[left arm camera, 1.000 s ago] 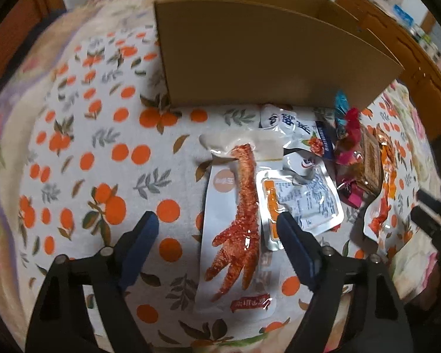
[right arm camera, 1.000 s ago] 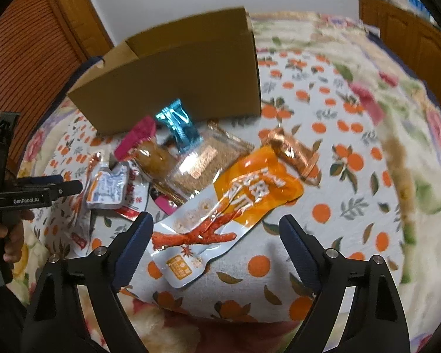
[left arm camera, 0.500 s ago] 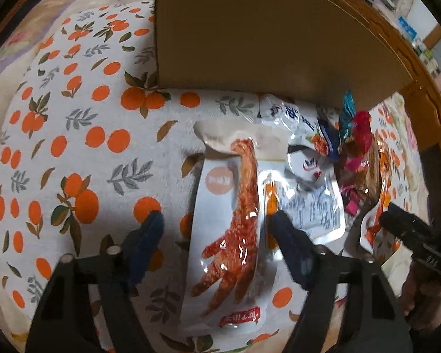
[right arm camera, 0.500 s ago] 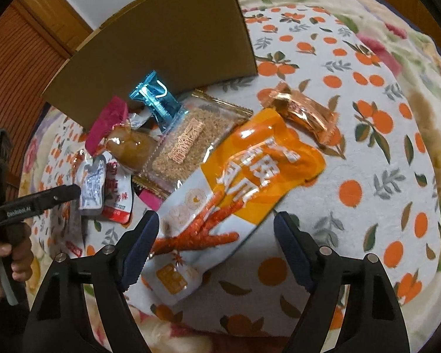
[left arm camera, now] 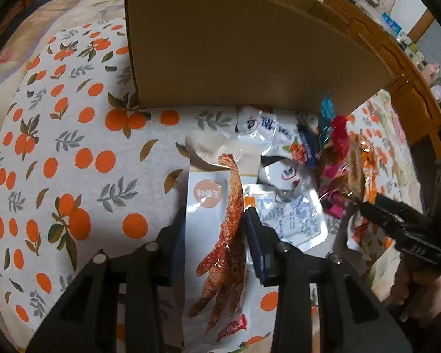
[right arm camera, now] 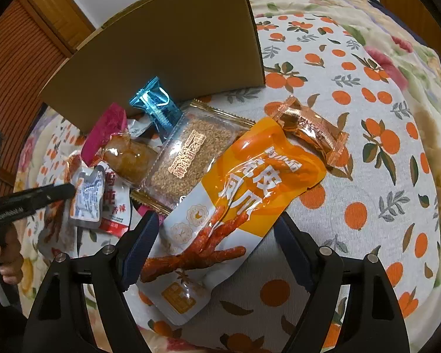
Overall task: Organize snacks
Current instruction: 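Lower the left tool onto the white chicken-feet packet and close it while the right tool approaches the orange packet, then close the right tool on the orange chicken-feet packet while the left tool lifts its packet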
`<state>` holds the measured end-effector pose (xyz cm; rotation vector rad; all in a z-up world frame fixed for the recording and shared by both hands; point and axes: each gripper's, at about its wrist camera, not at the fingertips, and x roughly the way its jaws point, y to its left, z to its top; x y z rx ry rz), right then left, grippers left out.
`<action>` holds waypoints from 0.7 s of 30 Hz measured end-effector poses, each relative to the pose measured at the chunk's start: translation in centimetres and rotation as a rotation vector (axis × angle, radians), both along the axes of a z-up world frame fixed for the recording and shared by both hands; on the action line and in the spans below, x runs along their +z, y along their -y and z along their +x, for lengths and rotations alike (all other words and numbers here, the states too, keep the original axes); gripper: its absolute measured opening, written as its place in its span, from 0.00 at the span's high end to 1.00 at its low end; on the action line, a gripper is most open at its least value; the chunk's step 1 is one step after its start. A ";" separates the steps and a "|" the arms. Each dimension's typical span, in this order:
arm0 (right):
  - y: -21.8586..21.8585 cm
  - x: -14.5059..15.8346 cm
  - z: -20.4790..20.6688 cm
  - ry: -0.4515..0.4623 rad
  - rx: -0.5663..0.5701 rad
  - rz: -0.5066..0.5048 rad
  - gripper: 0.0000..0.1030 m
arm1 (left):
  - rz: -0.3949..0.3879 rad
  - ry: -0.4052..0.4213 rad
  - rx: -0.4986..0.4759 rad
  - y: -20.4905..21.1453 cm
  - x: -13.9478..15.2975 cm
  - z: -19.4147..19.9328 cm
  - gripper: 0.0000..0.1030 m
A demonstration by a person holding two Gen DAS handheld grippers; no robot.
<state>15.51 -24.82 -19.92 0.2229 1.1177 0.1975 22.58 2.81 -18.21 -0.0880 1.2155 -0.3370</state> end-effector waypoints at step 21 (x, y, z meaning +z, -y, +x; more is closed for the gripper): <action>2.8 0.2 0.6 -0.015 -0.086 0.083 0.72 | -0.017 0.062 -0.029 -2.3 3.7 -2.2 1.00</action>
